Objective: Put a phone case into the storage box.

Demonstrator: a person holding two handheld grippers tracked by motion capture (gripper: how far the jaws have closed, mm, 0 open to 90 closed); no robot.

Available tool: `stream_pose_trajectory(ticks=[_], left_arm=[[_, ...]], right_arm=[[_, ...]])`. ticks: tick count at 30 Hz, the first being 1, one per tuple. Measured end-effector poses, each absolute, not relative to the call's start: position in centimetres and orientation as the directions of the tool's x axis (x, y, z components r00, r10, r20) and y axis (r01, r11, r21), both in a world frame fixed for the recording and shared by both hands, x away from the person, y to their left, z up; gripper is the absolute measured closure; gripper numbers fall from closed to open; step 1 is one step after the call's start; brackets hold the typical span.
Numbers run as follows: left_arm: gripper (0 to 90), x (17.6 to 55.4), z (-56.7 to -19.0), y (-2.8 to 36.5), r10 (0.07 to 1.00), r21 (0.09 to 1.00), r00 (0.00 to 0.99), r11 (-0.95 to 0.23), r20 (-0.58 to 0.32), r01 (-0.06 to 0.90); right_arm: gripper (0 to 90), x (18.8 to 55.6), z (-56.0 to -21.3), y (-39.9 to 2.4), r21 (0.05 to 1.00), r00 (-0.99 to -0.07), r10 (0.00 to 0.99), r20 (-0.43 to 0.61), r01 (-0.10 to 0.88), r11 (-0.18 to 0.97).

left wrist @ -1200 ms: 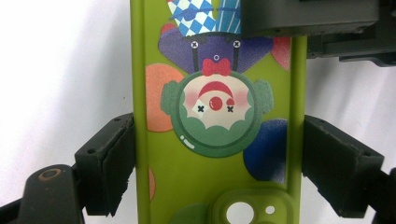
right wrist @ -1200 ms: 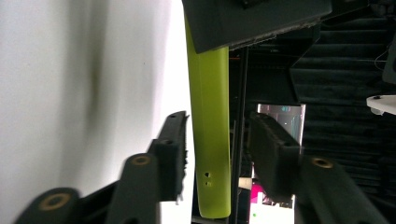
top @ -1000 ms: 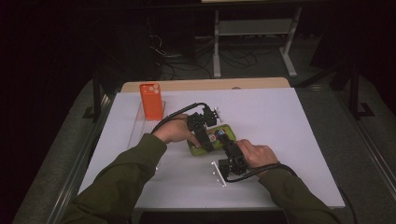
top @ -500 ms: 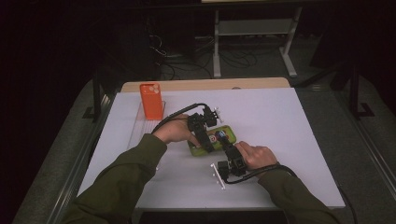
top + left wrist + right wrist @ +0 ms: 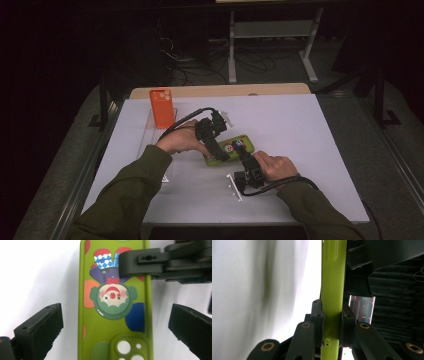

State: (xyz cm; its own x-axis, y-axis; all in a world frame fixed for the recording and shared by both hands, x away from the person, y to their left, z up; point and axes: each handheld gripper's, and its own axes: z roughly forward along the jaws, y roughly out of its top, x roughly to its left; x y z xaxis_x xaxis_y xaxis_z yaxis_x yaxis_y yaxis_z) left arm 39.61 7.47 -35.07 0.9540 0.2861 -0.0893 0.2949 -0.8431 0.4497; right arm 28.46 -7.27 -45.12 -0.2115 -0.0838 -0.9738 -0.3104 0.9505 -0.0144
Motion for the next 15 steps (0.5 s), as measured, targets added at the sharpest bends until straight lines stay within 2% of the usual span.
stream_pose_trajectory(ticks=[9, 15], left_arm=[[0.0, 39.0, -34.7, 9.7, 0.333, 0.529, 0.941, -0.788, -0.062, 0.314], [0.0, 38.6, -34.8, 11.3, 0.360, 0.572, 0.931, -0.751, -0.062, 0.329]], right_arm=[[76.5, 28.8, -44.9, -7.8, -0.001, -0.219, -0.068, -0.973, -0.291, 0.957], [76.5, 29.0, -44.8, -8.2, 0.045, -0.244, -0.024, -0.969, -0.272, 0.961]])
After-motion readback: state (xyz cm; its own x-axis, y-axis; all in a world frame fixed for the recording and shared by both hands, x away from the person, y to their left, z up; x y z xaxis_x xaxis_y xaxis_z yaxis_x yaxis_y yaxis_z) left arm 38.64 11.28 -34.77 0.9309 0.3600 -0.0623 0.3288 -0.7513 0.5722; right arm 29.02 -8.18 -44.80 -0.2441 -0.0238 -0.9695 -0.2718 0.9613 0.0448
